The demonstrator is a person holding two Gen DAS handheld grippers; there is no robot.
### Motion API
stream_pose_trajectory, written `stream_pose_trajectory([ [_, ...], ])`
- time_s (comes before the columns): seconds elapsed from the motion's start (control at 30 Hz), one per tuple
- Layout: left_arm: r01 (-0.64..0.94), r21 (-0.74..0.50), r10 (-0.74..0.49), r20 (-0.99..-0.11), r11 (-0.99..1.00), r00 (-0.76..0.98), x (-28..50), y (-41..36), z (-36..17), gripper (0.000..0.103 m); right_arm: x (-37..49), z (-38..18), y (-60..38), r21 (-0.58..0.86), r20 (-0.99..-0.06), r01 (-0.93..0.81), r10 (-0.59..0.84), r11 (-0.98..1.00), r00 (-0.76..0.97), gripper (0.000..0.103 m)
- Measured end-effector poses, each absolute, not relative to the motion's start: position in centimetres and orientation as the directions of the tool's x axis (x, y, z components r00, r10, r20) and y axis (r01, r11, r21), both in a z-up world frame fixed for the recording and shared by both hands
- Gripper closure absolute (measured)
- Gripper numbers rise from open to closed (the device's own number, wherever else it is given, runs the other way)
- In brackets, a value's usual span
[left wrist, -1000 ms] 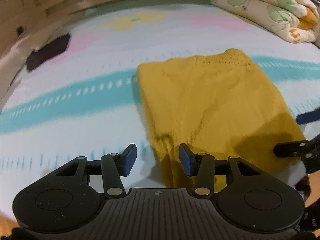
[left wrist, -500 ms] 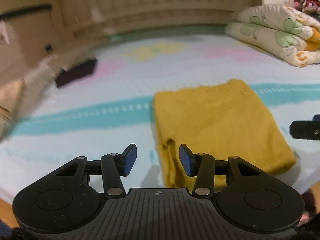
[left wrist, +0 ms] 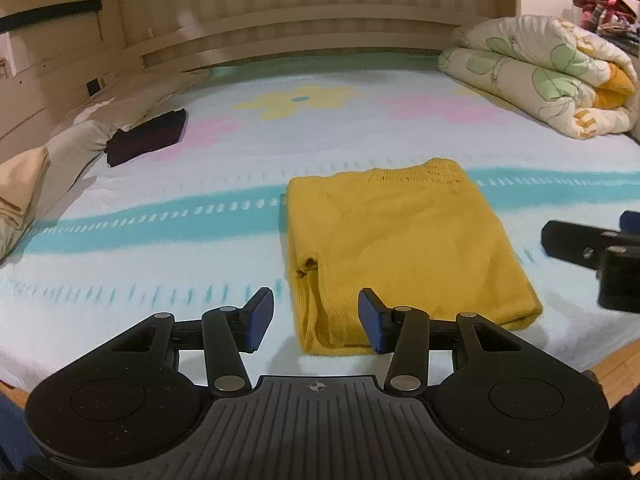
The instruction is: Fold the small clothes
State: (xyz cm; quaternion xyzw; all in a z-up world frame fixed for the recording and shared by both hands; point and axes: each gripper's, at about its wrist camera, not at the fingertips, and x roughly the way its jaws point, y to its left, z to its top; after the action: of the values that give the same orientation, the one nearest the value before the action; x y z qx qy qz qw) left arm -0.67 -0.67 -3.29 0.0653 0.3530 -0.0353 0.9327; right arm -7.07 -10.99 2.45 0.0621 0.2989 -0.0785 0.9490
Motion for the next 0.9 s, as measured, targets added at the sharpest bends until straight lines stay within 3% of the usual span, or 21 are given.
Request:
stream_pose_trajectory([
  [0.23, 0.098, 0.055, -0.034, -0.681, 0.994, 0.732, -1.7, -0.4, -3.3, 0.058, -7.3, 2.1, -10.8, 0.140, -0.618, 0.167, -0.046, 0.976, 0.785, 0.001],
  [0.9, 0.060, 0.018, -0.025, -0.769, 0.998, 0.639, -0.6, -0.2, -5.2, 0.058, -6.4, 0.3, -9.8, 0.121, -0.722, 0.206, -0.057, 0.971, 0.690, 0.001],
])
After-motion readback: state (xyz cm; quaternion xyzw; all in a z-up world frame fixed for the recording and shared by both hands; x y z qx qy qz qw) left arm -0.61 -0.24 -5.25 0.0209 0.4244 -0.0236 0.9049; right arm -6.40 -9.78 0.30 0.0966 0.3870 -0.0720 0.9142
